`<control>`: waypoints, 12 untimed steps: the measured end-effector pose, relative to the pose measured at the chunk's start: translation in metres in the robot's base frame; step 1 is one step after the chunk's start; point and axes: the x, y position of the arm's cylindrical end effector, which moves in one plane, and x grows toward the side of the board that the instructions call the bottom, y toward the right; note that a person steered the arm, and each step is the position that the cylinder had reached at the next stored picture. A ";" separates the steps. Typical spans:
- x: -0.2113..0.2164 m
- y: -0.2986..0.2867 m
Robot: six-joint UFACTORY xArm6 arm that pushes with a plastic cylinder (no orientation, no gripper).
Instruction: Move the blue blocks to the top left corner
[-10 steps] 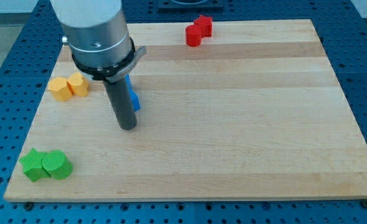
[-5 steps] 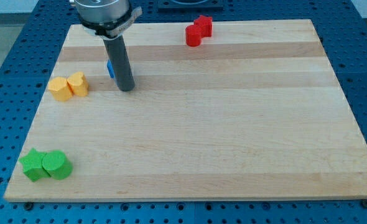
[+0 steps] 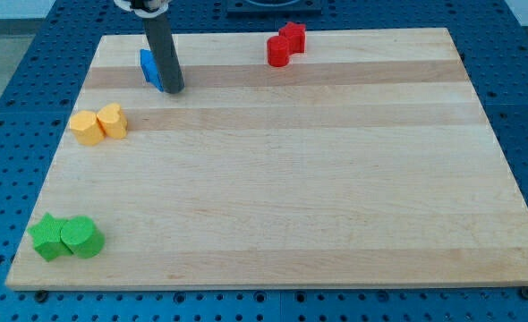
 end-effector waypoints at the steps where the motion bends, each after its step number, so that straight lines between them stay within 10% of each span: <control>1: -0.001 -0.025; 12: -0.069 -0.040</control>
